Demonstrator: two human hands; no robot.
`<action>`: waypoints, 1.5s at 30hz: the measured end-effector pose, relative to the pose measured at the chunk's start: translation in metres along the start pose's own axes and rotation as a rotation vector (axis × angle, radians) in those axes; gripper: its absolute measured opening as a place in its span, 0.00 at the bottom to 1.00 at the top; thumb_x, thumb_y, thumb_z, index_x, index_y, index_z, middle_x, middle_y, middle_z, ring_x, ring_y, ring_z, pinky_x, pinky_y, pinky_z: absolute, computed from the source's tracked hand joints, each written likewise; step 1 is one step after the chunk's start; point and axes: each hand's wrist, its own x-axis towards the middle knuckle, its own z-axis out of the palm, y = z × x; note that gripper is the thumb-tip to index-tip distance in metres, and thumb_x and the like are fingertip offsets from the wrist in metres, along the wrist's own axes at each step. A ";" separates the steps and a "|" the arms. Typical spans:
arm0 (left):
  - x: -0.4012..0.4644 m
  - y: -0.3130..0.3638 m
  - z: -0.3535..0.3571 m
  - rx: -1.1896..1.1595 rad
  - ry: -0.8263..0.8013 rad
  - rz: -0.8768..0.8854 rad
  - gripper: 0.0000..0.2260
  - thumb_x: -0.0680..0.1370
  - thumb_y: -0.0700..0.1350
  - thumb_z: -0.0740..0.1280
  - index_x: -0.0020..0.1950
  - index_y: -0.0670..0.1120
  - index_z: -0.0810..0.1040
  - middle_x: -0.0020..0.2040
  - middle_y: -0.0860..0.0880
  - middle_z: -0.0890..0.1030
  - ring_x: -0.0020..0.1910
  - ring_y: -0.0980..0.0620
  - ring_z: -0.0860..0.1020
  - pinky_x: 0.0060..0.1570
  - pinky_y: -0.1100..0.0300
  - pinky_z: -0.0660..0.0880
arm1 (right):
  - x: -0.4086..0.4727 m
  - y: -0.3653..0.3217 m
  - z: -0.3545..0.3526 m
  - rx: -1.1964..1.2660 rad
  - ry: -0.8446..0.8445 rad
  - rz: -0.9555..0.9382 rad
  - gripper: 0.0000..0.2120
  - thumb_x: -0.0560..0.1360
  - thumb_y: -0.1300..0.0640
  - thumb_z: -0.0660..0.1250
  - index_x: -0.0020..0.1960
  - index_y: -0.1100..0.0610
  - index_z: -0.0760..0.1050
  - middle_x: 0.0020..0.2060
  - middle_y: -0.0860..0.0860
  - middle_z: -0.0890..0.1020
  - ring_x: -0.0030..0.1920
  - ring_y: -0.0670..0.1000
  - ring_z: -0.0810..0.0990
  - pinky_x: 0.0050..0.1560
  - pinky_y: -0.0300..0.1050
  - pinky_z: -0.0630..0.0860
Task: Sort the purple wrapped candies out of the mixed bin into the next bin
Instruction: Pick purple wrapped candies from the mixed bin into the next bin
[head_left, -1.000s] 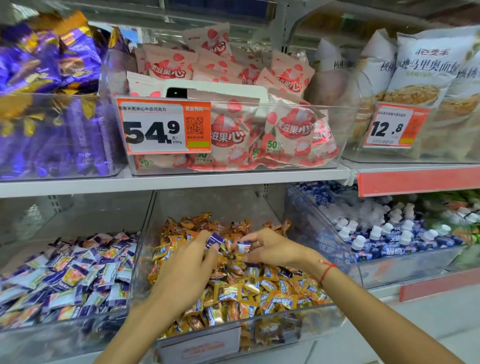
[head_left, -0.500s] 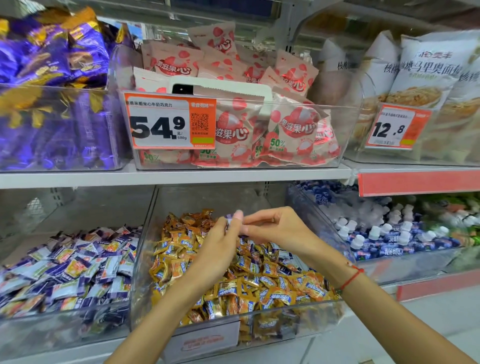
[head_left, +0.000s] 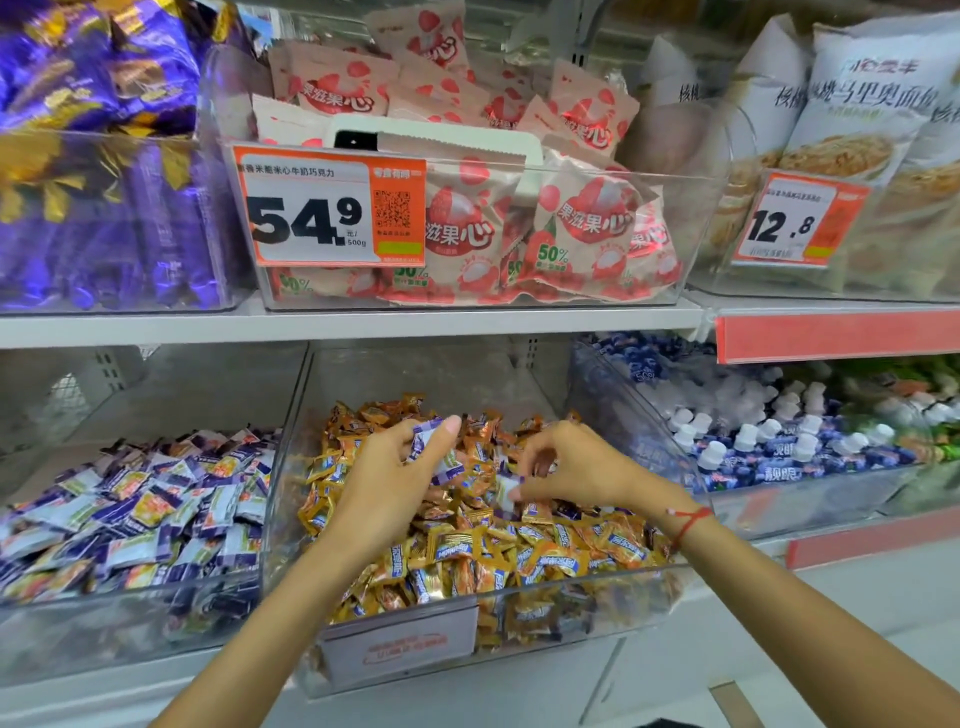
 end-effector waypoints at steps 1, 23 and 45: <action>0.000 -0.001 0.000 0.021 -0.009 0.006 0.27 0.73 0.63 0.62 0.55 0.42 0.80 0.54 0.45 0.82 0.43 0.56 0.83 0.41 0.57 0.81 | -0.003 0.000 -0.007 0.091 0.040 -0.006 0.07 0.69 0.53 0.77 0.40 0.56 0.82 0.34 0.43 0.80 0.35 0.41 0.78 0.37 0.33 0.71; 0.000 -0.003 0.024 0.280 -0.100 0.139 0.17 0.81 0.55 0.58 0.67 0.49 0.72 0.60 0.52 0.76 0.47 0.61 0.71 0.46 0.62 0.66 | -0.001 0.018 -0.003 -0.369 -0.330 0.315 0.07 0.75 0.58 0.68 0.52 0.57 0.79 0.49 0.56 0.80 0.46 0.55 0.77 0.46 0.45 0.74; -0.006 0.000 0.002 0.117 -0.057 0.148 0.19 0.75 0.61 0.59 0.55 0.53 0.81 0.54 0.62 0.81 0.57 0.68 0.75 0.57 0.68 0.68 | -0.016 -0.040 -0.010 0.672 -0.027 -0.023 0.11 0.77 0.52 0.68 0.53 0.58 0.73 0.29 0.46 0.77 0.25 0.43 0.67 0.28 0.35 0.63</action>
